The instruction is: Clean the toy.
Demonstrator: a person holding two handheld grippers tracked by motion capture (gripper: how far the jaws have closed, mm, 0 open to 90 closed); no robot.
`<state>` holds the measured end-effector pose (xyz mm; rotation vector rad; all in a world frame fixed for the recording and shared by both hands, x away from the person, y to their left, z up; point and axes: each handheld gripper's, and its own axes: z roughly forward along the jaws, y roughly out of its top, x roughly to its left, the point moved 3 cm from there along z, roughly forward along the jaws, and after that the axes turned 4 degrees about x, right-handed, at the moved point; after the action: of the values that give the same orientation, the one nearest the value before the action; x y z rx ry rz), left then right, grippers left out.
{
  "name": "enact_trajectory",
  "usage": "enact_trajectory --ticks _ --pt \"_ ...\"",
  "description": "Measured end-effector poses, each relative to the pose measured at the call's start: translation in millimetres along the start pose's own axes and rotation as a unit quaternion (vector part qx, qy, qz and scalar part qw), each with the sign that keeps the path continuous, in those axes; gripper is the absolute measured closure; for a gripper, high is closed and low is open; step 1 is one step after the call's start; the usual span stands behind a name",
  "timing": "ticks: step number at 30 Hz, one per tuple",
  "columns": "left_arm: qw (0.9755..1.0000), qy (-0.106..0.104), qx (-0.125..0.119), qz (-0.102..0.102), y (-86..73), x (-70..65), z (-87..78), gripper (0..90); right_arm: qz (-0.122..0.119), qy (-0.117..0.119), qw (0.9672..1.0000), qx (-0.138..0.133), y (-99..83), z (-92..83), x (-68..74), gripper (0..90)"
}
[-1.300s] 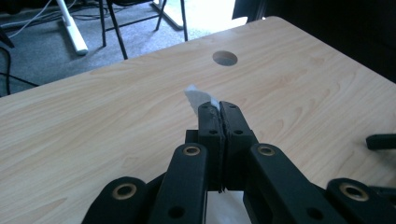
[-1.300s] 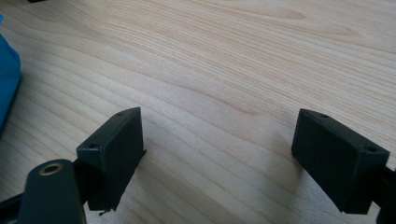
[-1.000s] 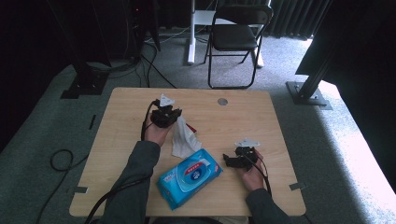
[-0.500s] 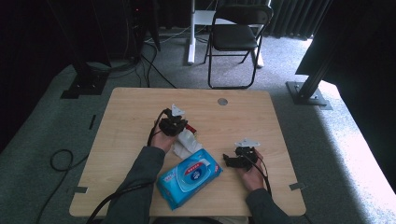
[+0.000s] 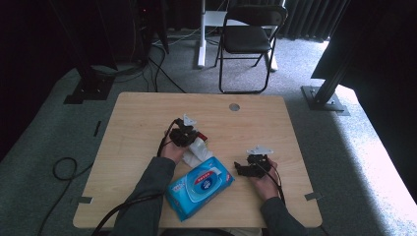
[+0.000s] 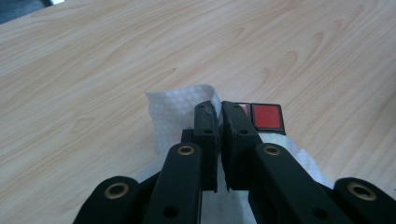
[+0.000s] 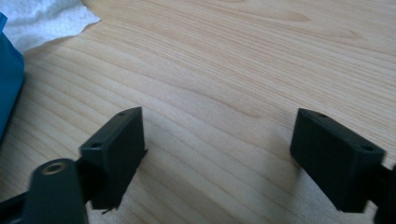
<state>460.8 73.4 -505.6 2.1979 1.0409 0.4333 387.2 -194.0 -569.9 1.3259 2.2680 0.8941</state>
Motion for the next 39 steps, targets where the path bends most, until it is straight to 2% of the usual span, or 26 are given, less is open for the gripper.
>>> enact_trajectory --ticks 1,2,6,11,14,17,21,26,29,34,37,39 --pt "0.9999 -0.012 -0.004 0.002 0.1 -2.4 1.1 85.8 -0.002 0.002 1.0 -0.002 0.2 -0.4 0.5 23.9" --pt "0.9998 -0.019 -0.005 0.003 0.3 -3.8 1.7 86.1 -0.011 0.01 0.9999 -0.002 1.5 -1.7 2.6 33.4" --pt "0.9991 -0.035 -0.005 0.023 2.8 -10.1 3.8 86.1 -0.023 0.02 0.9995 -0.003 4.9 -1.4 5.1 49.0" --pt "0.9986 -0.035 -0.004 0.04 4.9 -14.2 5.2 85.3 -0.025 0.021 0.9994 -0.011 8.6 2.2 6.7 59.3" --pt "0.9987 -0.031 -0.008 0.038 4.5 -14.8 5.6 83.3 -0.023 0.022 0.9994 -0.014 13.0 3.3 8.0 65.2" --pt "0.9988 -0.031 -0.01 0.037 4.0 -14.1 5.4 81.0 -0.026 0.034 0.9987 -0.029 22.1 2.1 11.4 71.5" --pt "0.9983 -0.043 -0.007 0.038 4.5 -16.0 5.6 81.1 -0.027 0.05 0.9975 -0.042 36.2 3.2 17.9 74.2" --pt "0.9974 -0.05 -0.007 0.051 6.1 -21.7 6.9 81.3 -0.026 0.077 0.995 -0.058 52.3 3.5 26.7 73.4" --pt "0.997 -0.05 -0.004 0.059 7.6 -23.6 6.9 80.4 -0.034 0.091 0.9933 -0.063 60.3 4.3 34.1 73.0" --pt "0.9964 -0.057 -0.012 0.061 9.9 -25.1 1.4 72.8 -0.049 0.094 0.9925 -0.061 68.0 9.7 44.9 72.2" --pt "0.996 -0.064 -0.022 0.059 12.0 -23.7 -6.7 68.4 -0.047 0.098 0.9922 -0.061 67.9 11.5 46.6 71.1" --pt "0.9958 -0.066 -0.024 0.058 12.3 -23.1 -12.6 62.3 -0.046 0.1 0.9921 -0.06 67.3 12.3 46.5 70.3"
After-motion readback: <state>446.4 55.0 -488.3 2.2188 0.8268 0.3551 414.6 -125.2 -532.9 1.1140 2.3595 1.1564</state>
